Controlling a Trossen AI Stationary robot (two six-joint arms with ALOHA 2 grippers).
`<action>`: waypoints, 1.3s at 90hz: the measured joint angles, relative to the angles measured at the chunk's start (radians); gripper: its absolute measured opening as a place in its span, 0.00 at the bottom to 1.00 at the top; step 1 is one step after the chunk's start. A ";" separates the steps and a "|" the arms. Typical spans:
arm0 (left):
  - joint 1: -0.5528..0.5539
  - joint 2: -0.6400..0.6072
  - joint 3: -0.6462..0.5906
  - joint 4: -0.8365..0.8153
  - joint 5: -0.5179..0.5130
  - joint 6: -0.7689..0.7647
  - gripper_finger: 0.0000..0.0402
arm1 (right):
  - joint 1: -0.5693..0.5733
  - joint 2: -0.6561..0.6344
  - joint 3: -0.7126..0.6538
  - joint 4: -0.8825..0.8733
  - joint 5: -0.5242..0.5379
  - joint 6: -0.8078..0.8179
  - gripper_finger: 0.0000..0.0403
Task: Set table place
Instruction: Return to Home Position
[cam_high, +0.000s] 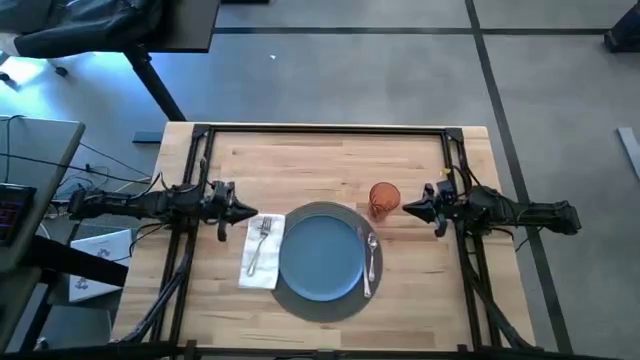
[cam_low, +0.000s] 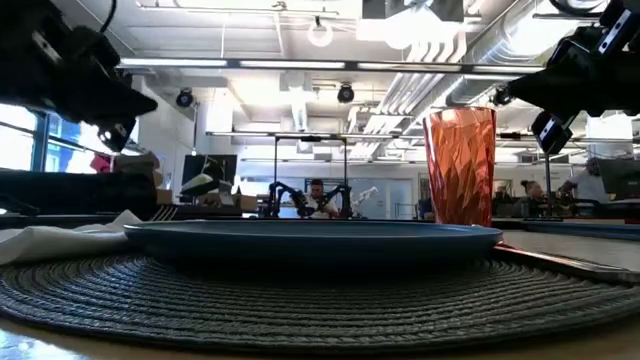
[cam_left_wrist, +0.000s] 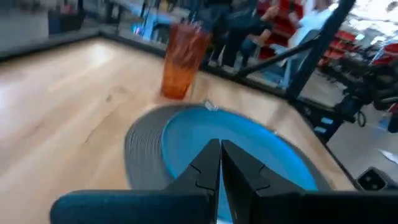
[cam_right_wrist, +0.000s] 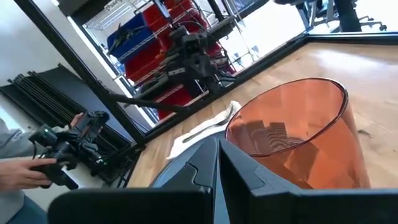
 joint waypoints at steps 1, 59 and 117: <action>0.001 -0.008 -0.001 0.002 -0.003 0.002 0.01 | 0.000 0.000 0.000 0.000 0.000 0.000 0.00; 0.110 -0.105 -0.004 0.013 -0.012 0.019 0.06 | 0.000 0.000 0.000 0.000 0.000 0.000 0.00; 0.110 -0.105 -0.004 0.014 -0.013 0.019 0.06 | 0.000 0.000 0.000 0.000 0.000 0.000 0.00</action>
